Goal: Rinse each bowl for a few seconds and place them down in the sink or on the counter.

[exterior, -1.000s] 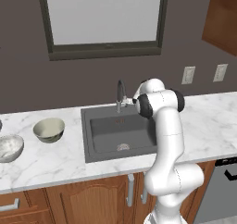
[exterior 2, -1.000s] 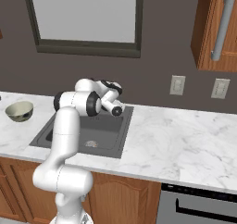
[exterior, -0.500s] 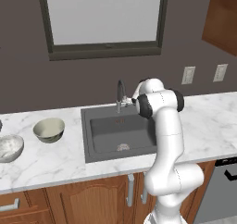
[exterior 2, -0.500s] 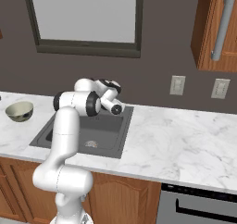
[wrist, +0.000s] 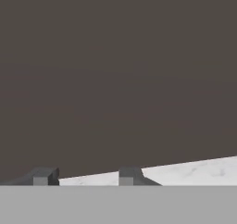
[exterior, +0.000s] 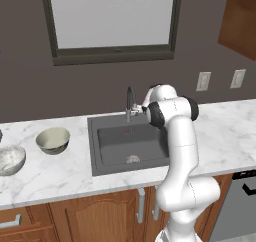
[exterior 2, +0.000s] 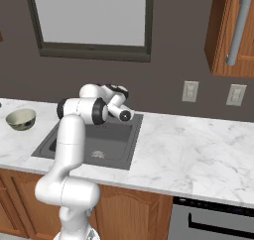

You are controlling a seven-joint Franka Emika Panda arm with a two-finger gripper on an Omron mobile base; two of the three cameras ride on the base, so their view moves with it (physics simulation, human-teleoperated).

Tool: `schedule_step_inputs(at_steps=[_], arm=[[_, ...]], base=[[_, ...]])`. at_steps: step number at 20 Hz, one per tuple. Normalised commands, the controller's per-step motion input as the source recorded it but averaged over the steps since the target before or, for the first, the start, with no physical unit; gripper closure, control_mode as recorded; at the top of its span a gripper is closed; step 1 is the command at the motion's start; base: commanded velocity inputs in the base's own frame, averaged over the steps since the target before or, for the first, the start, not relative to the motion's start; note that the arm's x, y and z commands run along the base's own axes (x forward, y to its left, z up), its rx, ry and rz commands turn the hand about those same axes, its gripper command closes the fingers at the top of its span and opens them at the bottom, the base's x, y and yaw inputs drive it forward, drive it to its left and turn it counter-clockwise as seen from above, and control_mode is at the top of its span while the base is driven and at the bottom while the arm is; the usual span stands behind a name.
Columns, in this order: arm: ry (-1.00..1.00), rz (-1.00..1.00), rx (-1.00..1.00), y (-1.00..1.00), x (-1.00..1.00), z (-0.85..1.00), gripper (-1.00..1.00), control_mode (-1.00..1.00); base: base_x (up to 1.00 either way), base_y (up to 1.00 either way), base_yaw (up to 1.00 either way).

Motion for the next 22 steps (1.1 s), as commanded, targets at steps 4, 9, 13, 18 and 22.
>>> schedule_step_inputs(at_steps=[4, 9, 13, 18, 22], arm=[[0.05, -0.01, 0.0, -0.58, -0.13, -0.48, 1.0, -1.0], [0.06, -0.01, 0.0, -0.56, -0.21, -0.6, 1.0, -1.0], [0.05, -0.01, 0.0, -0.54, -0.26, -0.64, 1.0, -1.0], [0.02, 0.0, 0.0, -0.44, -0.34, -0.72, 1.0, -1.0], [0.0, 0.0, -0.05, -0.28, -0.44, -0.78, 1.0, -1.0]], base=[[0.0, 0.0, 0.0], [0.0, 0.0, 0.0], [0.0, 0.0, 0.0], [0.0, 0.0, 0.0], [0.0, 0.0, 0.0]])
